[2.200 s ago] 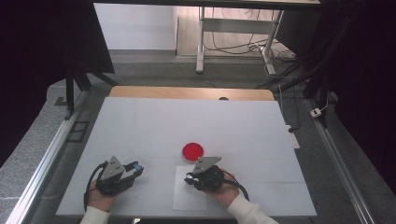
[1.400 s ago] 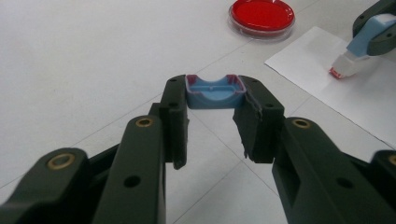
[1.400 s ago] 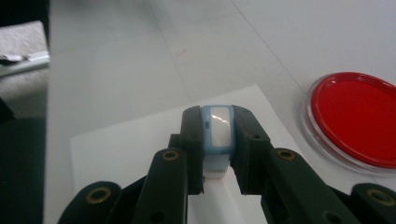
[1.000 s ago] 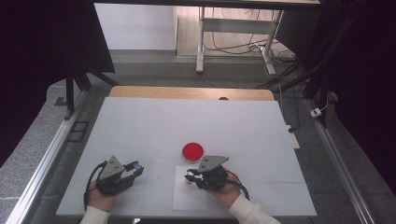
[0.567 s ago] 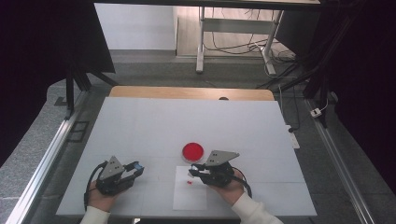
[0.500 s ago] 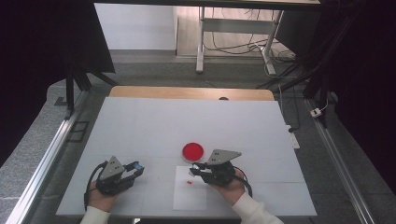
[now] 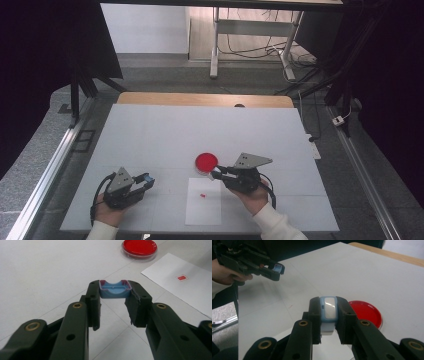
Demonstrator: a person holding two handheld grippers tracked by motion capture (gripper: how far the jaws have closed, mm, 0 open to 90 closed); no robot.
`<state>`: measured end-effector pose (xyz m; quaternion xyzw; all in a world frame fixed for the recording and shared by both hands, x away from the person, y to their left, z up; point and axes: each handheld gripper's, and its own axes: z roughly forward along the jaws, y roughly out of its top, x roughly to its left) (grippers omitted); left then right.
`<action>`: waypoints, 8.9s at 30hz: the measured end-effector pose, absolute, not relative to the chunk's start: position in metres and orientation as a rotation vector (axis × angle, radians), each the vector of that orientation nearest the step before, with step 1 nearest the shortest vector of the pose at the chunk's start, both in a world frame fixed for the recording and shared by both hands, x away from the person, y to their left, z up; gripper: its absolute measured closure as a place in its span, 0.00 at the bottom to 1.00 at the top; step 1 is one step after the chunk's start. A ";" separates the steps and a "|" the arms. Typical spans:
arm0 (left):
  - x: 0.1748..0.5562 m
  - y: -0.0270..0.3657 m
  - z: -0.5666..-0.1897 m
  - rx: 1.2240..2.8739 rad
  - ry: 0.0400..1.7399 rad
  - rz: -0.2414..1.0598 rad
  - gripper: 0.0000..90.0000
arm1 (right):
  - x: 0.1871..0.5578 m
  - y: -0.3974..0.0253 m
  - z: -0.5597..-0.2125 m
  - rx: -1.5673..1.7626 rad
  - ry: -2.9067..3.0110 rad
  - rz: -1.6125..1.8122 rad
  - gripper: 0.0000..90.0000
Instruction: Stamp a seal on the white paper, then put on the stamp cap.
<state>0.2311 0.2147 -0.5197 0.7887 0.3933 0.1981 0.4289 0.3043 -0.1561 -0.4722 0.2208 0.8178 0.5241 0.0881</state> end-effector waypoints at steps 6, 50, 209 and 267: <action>0.231 0.214 -0.520 1.970 0.982 0.495 0.72 | 0.305 -0.157 -0.472 0.666 2.443 1.573 0.83; 0.239 0.149 -0.518 2.051 0.851 0.461 0.72 | 0.305 -0.155 -0.480 0.690 2.454 1.561 0.83; 0.257 0.053 -0.523 2.127 0.663 0.560 0.72 | 0.287 -0.149 -0.484 1.140 2.322 1.653 0.83; 0.257 0.056 -0.524 2.122 0.677 0.523 0.58 | 0.289 -0.147 -0.480 1.017 2.387 1.631 0.84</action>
